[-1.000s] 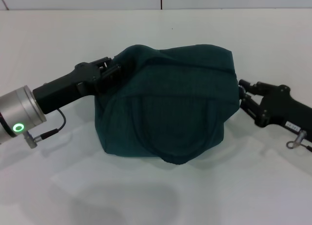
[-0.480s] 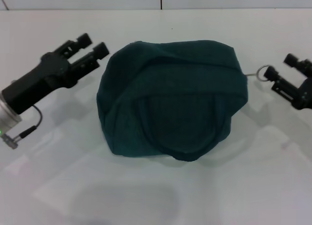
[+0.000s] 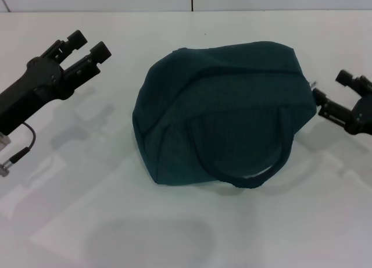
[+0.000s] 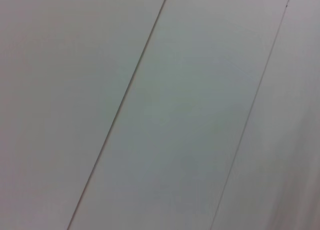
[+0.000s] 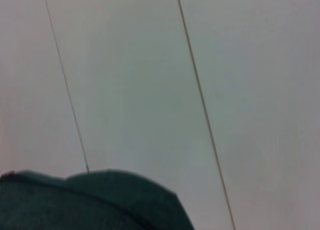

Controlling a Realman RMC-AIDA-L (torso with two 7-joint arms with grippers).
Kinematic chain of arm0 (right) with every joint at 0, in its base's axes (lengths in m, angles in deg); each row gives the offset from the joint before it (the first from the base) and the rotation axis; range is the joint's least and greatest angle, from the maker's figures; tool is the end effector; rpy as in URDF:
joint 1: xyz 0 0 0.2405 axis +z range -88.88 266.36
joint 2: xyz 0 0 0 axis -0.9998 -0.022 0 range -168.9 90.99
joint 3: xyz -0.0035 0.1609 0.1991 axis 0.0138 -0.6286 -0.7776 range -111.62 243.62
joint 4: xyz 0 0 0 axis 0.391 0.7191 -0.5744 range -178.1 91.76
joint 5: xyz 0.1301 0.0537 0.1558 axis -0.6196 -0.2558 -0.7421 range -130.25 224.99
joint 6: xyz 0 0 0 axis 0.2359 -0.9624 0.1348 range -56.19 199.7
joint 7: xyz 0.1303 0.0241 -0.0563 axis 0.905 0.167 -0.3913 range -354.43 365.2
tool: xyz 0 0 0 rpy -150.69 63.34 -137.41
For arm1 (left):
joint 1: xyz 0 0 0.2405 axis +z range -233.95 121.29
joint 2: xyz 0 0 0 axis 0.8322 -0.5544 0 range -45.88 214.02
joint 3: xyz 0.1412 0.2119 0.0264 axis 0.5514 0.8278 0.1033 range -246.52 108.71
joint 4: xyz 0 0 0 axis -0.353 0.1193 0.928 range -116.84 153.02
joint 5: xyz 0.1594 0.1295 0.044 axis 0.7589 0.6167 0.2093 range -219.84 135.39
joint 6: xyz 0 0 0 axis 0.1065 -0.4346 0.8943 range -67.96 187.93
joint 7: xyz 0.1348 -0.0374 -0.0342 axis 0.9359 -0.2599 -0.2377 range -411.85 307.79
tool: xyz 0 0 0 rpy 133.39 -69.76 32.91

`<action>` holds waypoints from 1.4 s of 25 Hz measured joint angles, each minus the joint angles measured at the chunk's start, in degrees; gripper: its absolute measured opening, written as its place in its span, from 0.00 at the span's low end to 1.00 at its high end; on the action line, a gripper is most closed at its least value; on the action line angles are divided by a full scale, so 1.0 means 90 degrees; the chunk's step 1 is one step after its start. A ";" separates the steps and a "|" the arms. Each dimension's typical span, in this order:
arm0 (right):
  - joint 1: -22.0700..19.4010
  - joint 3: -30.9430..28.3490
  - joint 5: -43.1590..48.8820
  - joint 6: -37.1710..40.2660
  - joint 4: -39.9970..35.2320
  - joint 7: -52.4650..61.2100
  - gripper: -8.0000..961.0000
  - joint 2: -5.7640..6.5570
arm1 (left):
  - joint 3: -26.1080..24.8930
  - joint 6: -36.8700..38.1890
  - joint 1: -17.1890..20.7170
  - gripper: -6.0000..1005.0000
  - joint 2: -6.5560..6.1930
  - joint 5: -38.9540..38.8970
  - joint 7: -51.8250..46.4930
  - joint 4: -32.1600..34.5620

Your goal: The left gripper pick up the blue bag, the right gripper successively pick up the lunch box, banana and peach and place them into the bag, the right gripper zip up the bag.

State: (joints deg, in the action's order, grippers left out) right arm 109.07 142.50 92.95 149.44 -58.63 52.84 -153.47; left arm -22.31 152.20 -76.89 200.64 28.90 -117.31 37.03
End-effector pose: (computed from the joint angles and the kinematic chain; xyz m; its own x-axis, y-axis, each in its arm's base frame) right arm 0.3085 0.3042 -0.0062 0.6021 -0.1184 -0.7896 -0.6399 -0.6630 -0.3886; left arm -0.2930 0.2954 0.0256 0.3726 0.1551 0.9149 0.6862 -0.7098 -0.1591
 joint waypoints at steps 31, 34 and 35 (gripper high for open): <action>0.1563 -0.0446 0.3105 0.2740 -0.1885 0.3891 0.91 0.0644 | 0.0086 0.1759 -0.0355 0.86 -0.0059 0.2346 -0.1024 0.1421; 0.1601 -0.0447 0.3242 0.2516 -0.1910 0.3885 0.91 0.0538 | 0.0086 0.1763 -0.0362 0.86 -0.0038 0.2360 -0.0974 0.1421; 0.1603 -0.0449 0.3263 0.2469 -0.1924 0.3876 0.91 0.0519 | 0.0085 0.1764 -0.0362 0.86 -0.0037 0.2353 -0.0949 0.1421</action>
State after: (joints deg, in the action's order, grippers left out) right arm 123.50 138.45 122.31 171.66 -75.95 87.72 -148.80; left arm -21.54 168.08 -80.15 200.30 50.07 -125.85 49.82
